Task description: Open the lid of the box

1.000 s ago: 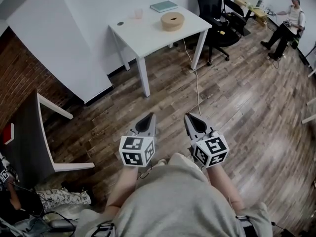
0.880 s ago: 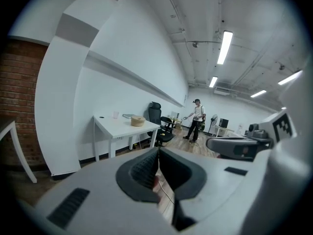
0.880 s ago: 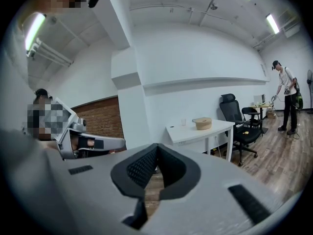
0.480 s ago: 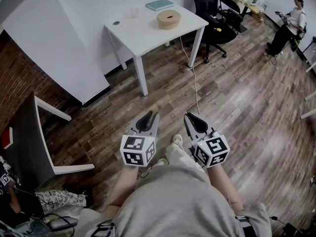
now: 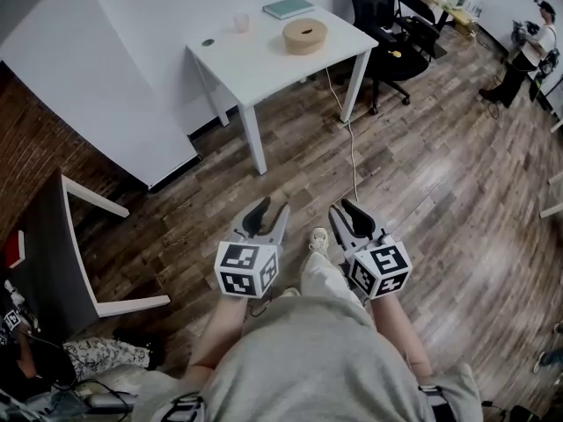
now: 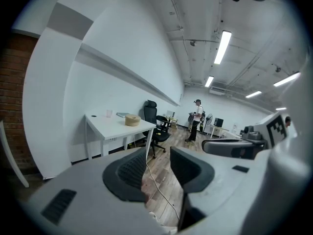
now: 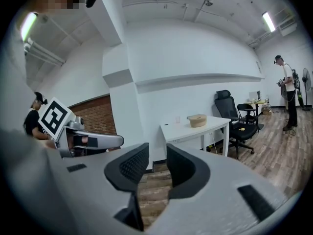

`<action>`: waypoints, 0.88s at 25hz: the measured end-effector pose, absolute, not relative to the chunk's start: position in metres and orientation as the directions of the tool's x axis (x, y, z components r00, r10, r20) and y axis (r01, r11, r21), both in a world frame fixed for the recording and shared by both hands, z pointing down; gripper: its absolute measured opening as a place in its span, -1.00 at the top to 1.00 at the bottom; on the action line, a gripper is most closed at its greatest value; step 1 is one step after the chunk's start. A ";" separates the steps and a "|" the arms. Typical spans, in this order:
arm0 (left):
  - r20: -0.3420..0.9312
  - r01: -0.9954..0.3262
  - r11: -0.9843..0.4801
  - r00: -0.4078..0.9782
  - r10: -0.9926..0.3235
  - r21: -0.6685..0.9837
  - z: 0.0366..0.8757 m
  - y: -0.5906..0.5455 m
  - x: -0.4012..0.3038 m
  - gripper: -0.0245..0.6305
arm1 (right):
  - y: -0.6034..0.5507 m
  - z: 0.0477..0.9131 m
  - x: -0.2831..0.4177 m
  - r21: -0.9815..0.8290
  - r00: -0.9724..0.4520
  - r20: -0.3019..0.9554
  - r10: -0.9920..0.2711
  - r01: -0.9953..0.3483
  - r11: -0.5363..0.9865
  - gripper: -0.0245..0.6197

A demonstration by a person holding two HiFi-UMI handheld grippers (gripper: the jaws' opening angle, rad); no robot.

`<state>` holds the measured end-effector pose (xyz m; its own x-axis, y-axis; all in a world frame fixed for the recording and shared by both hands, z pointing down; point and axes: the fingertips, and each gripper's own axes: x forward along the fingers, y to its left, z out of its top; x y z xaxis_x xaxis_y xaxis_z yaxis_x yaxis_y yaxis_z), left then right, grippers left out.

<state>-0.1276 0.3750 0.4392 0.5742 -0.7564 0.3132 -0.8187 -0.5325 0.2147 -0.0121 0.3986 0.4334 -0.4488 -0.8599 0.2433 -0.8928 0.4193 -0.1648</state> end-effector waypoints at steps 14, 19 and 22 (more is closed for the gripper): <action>0.304 -0.841 -0.500 0.541 -0.784 0.207 0.437 0.270 -0.112 0.42 | 0.277 0.429 0.002 -0.171 -0.513 0.222 -0.829 -0.858 0.485 0.32; 0.305 -0.847 -0.489 0.532 -0.790 0.210 0.434 0.236 -0.096 0.39 | 0.240 0.424 0.019 -0.163 -0.525 0.230 -0.820 -0.851 0.499 0.32; 0.304 -0.850 -0.482 0.527 -0.794 0.214 0.432 0.216 -0.083 0.39 | 0.218 0.421 0.030 -0.160 -0.535 0.233 -0.812 -0.845 0.511 0.32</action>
<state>-0.0827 0.2156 0.4321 0.5267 -0.7939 0.3038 -0.8497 -0.4820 0.2137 0.0302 0.2178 0.4208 -0.5353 -0.8118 0.2331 -0.8446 0.5108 -0.1604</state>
